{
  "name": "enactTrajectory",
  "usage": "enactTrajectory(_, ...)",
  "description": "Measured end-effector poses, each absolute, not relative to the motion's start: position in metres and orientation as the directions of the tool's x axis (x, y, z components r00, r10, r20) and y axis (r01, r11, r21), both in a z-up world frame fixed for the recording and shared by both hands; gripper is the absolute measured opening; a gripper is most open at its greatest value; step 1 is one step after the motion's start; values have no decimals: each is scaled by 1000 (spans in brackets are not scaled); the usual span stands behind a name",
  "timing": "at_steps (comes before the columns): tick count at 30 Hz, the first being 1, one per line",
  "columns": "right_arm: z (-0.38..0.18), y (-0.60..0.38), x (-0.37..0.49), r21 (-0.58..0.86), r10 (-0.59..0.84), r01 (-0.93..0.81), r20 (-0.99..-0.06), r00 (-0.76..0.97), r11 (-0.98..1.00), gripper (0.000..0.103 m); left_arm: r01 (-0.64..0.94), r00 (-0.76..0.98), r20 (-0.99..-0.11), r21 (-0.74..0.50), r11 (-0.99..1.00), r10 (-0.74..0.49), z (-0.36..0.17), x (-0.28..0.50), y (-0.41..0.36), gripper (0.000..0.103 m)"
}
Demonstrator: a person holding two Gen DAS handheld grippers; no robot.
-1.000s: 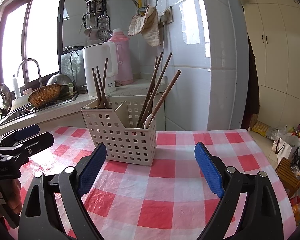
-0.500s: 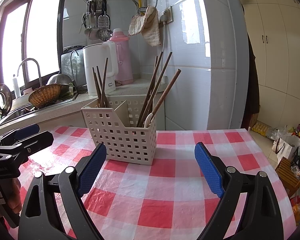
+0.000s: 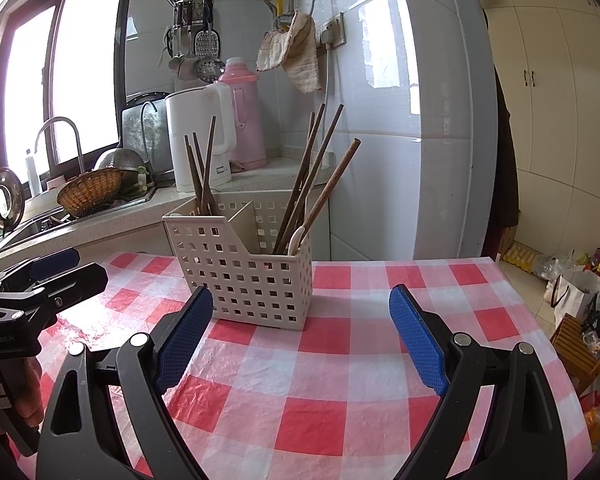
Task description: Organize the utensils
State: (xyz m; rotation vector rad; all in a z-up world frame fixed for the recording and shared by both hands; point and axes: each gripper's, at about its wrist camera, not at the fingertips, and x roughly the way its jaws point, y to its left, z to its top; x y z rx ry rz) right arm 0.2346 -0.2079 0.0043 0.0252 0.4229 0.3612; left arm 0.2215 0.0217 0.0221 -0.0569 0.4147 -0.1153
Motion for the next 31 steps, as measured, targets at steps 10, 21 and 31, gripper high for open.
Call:
enactTrajectory(10,4,-208,234,100,349,-338,-399,848,936,84,97,911,-393,-81,992,-121,21,222,21,98)
enactTrajectory(21,4,-208,234,100,350,-339,-400,847,935,84,114,909,-394,-78,990,-136,20,218,19,98)
enactTrajectory(31,3,-210,232,103,350,-338,-399,847,935,84,106,909,-398,-66,992,-124,20,218,16,98)
